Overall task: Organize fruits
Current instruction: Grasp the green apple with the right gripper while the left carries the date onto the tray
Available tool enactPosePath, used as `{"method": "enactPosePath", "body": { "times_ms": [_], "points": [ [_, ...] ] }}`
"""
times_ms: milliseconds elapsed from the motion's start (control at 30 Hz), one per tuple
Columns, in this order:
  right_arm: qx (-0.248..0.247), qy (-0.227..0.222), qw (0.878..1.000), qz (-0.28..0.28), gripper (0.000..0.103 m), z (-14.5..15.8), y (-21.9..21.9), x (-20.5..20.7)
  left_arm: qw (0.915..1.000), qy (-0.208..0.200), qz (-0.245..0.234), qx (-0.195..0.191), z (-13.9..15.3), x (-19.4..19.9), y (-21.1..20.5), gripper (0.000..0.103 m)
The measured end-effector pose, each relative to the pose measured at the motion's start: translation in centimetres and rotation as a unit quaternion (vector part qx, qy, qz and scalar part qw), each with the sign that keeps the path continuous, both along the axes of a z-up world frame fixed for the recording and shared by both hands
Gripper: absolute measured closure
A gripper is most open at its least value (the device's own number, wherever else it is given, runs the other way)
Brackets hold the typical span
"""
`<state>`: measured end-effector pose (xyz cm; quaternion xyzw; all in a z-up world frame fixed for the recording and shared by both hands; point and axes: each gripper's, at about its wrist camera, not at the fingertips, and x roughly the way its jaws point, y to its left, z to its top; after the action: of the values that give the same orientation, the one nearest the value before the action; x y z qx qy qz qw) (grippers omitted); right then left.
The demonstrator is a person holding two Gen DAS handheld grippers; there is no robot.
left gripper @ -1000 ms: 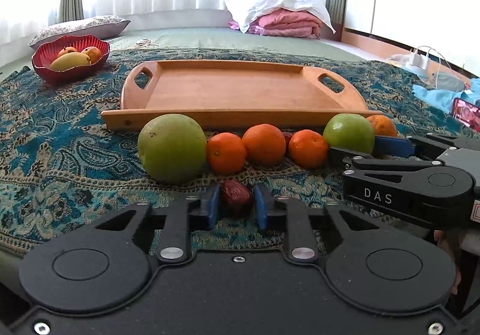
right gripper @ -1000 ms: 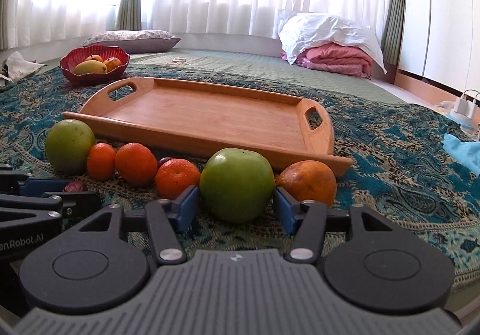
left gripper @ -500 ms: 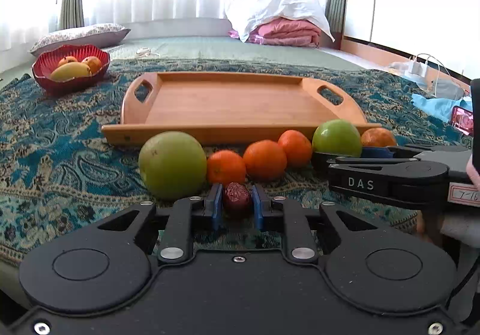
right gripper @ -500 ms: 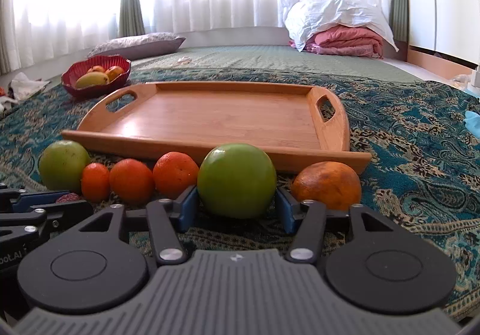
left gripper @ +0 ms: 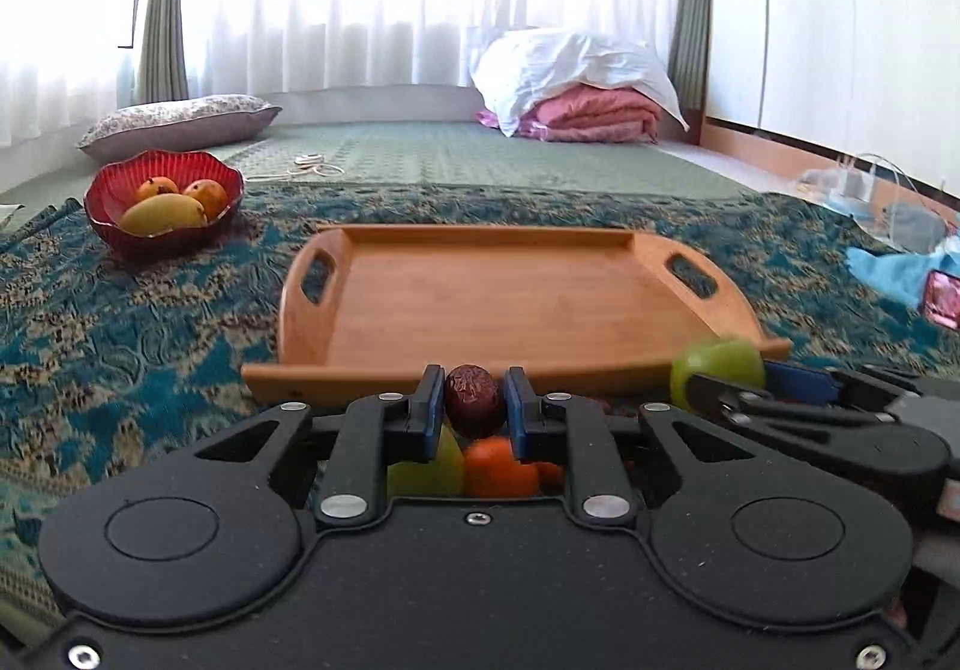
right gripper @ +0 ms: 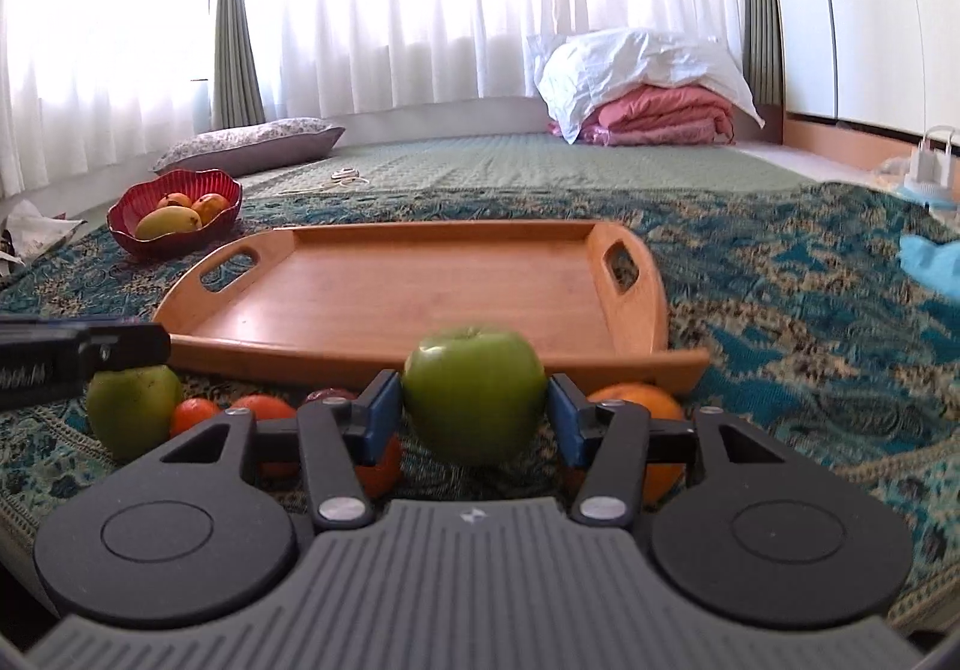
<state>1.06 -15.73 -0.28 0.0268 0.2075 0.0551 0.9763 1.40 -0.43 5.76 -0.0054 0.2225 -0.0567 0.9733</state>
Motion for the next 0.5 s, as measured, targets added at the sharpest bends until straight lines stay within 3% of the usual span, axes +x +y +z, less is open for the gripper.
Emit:
{"method": "enactPosePath", "body": {
  "times_ms": [200,500],
  "points": [
    [-0.023,0.018,1.000,-0.004,0.047,0.0,0.7,1.4,1.0000,0.002,0.004,0.000,0.4,1.5,0.5,0.083],
    [-0.081,0.039,0.996,0.008,0.032,-0.8,2.0,2.7,0.9999,0.015,-0.006,-0.004,-0.4,1.7,0.4,0.083]
  ]
}}
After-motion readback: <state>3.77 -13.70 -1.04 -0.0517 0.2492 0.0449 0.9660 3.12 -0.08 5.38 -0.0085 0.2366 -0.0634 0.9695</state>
